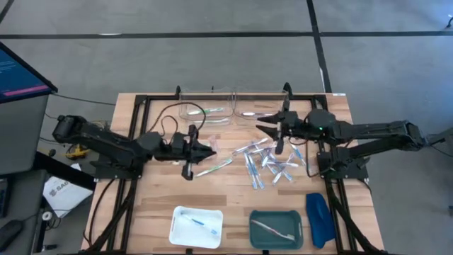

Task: Pick & Place Toothbrushes
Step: Put the orange toothbrush into the green bin

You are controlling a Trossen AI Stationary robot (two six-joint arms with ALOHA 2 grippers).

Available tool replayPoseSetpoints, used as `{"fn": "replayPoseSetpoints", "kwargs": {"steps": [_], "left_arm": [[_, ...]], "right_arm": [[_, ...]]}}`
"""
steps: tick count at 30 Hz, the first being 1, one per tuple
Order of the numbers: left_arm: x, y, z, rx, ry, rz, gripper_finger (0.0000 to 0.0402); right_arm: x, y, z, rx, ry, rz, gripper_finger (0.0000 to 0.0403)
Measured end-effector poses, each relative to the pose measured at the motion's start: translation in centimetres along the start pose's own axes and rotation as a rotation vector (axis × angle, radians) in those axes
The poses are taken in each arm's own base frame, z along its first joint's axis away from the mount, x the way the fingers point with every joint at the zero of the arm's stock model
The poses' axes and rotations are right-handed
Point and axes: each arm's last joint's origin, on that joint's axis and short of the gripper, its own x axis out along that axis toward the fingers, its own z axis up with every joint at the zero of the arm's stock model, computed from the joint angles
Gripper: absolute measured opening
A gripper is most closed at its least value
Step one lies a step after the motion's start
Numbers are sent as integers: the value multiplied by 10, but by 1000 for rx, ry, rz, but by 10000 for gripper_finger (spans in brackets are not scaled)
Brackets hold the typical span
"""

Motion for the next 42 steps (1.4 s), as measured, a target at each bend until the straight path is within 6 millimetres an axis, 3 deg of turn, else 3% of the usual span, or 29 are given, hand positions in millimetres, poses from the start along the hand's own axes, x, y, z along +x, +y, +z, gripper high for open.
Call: {"fn": "replayPoseSetpoints", "kwargs": {"steps": [10,19,23,31,42], "left_arm": [[13,-2,-14,-36,-105,-103,6],[12,2,-5,33,-137,-123,6],[13,8,-8,44,-107,-96,6],[16,15,-17,53,-50,-79,6],[16,20,-20,59,-14,-49,6]], "right_arm": [[3,42,11,-115,-186,301,116],[52,64,7,-158,-33,326,139],[72,67,4,-168,29,319,163],[94,69,-2,-181,70,307,205],[111,59,-10,-181,155,271,215]]}}
